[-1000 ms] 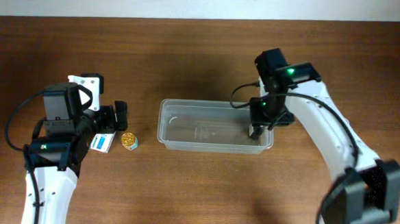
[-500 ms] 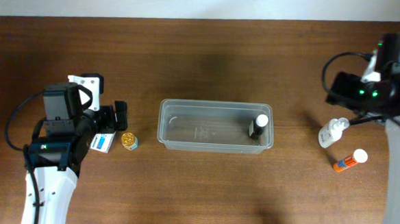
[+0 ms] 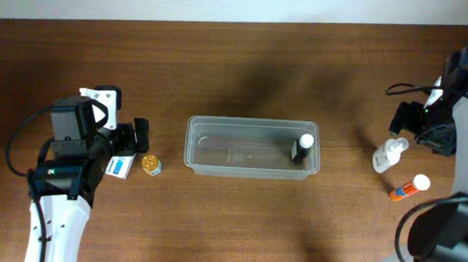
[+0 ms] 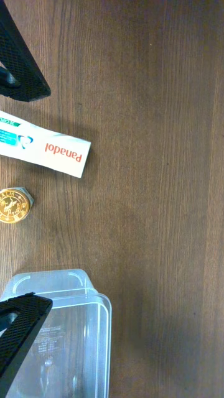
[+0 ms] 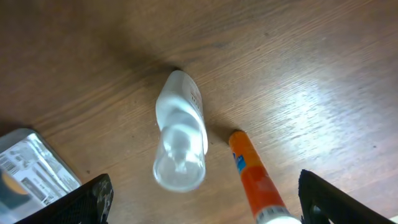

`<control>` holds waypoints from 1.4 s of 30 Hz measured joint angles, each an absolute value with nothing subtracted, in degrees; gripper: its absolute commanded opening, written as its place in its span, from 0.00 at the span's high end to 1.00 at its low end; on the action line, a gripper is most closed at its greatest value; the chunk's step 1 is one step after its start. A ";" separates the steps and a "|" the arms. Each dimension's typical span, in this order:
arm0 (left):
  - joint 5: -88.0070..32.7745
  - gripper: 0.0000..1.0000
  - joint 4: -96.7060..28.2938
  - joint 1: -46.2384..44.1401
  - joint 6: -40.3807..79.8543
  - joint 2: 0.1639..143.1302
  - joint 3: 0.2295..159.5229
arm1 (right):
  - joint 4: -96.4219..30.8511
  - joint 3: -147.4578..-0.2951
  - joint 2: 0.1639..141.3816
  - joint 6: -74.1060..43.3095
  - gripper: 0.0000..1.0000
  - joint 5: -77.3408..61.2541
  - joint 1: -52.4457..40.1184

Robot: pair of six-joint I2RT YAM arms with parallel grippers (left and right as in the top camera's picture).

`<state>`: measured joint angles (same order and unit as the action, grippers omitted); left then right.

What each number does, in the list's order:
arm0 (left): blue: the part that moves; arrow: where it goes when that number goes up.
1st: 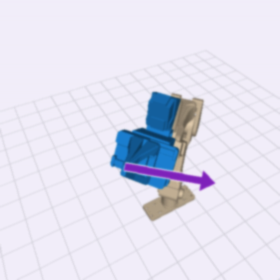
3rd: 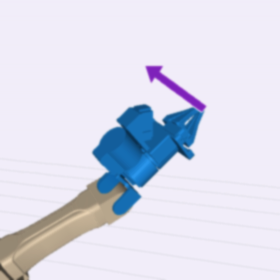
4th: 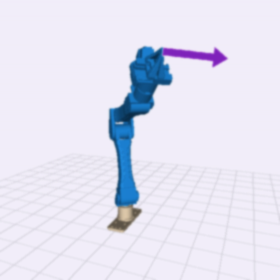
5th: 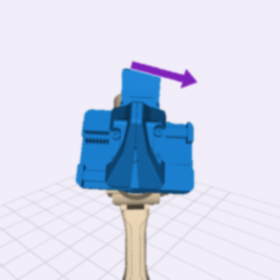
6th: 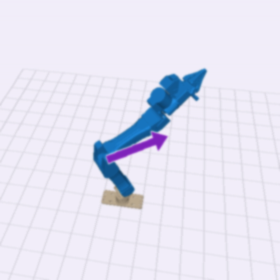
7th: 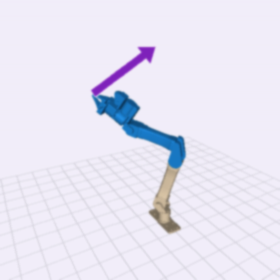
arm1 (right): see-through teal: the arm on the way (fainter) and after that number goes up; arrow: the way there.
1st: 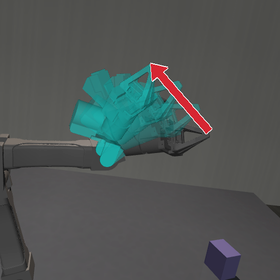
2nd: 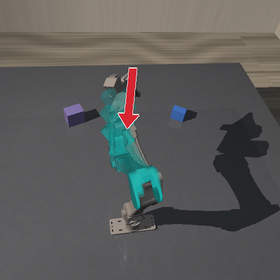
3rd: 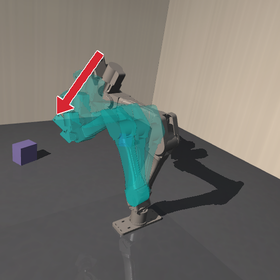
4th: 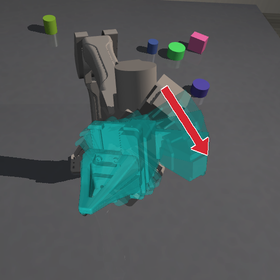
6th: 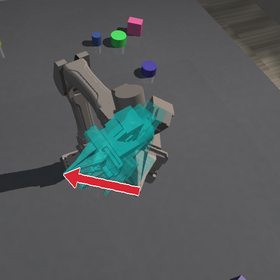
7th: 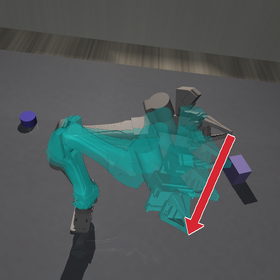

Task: Pack container
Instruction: 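Return the right gripper and grasp the white spray bottle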

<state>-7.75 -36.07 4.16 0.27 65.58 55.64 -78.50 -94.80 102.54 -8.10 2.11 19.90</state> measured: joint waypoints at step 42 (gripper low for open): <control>-7.75 0.01 -35.75 4.16 0.27 65.58 55.64 | -77.38 -90.08 107.00 -3.01 0.87 -3.60 19.90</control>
<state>-7.75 -35.75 4.16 0.27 65.58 55.64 -77.38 -90.08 107.00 -3.01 -3.60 19.90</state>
